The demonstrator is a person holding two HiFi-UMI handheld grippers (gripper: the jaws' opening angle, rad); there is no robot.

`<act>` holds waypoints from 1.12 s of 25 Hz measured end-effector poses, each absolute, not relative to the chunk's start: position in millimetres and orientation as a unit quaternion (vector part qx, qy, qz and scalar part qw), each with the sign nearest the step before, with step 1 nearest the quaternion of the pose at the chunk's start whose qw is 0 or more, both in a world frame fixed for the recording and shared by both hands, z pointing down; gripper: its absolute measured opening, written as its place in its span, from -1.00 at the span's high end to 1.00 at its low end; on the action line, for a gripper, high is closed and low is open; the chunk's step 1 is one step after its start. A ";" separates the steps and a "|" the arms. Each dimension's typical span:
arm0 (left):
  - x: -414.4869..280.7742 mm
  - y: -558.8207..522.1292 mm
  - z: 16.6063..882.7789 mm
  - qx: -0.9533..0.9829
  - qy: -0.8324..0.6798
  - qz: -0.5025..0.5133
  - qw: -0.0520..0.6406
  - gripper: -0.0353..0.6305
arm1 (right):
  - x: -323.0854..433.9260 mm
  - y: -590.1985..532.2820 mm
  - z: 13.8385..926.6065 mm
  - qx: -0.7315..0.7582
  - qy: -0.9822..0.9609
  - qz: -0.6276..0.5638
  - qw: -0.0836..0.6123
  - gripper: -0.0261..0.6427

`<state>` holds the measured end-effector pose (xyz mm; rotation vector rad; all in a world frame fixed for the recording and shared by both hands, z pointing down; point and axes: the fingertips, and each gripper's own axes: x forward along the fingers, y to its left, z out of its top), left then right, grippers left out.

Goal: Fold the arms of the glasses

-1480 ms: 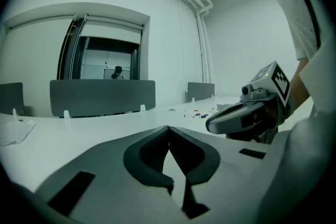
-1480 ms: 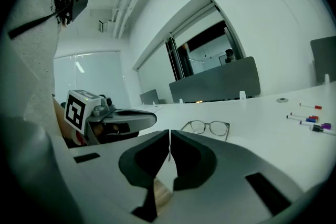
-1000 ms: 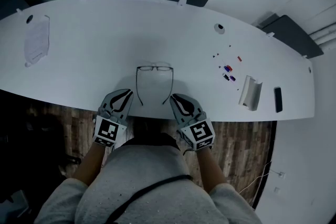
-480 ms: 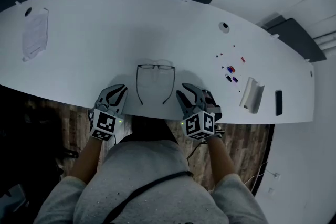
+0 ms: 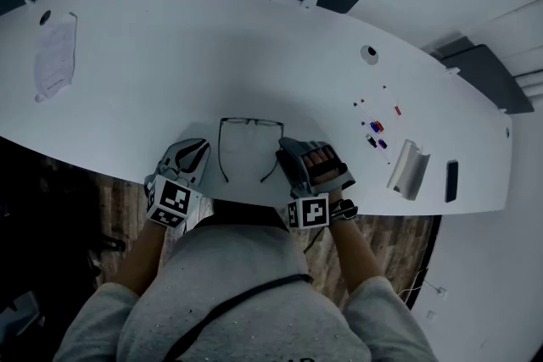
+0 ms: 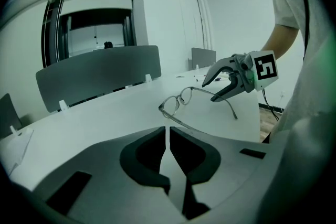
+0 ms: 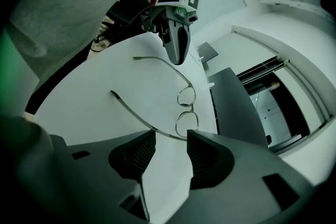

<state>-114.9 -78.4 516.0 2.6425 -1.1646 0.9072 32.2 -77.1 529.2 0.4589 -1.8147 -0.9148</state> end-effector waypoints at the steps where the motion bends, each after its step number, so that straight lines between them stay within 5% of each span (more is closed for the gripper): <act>1: -113.1 -80.3 516.9 0.873 -0.379 0.300 0.061 0.84 | 31.6 -79.0 529.8 0.189 -0.754 -0.379 0.502 0.38; 14: -105.9 -97.3 514.6 0.886 -0.356 0.290 0.073 0.84 | 22.8 -92.0 518.7 0.174 -0.789 -0.374 0.455 0.58; 20: -107.6 -108.9 498.6 0.889 -0.364 0.268 0.074 0.84 | 14.7 -100.4 505.1 0.178 -0.861 -0.257 0.402 0.80; 28: -114.5 -111.9 497.4 0.885 -0.375 0.262 0.086 0.84 | 12.6 -94.5 504.4 0.127 -0.903 -0.167 0.376 0.81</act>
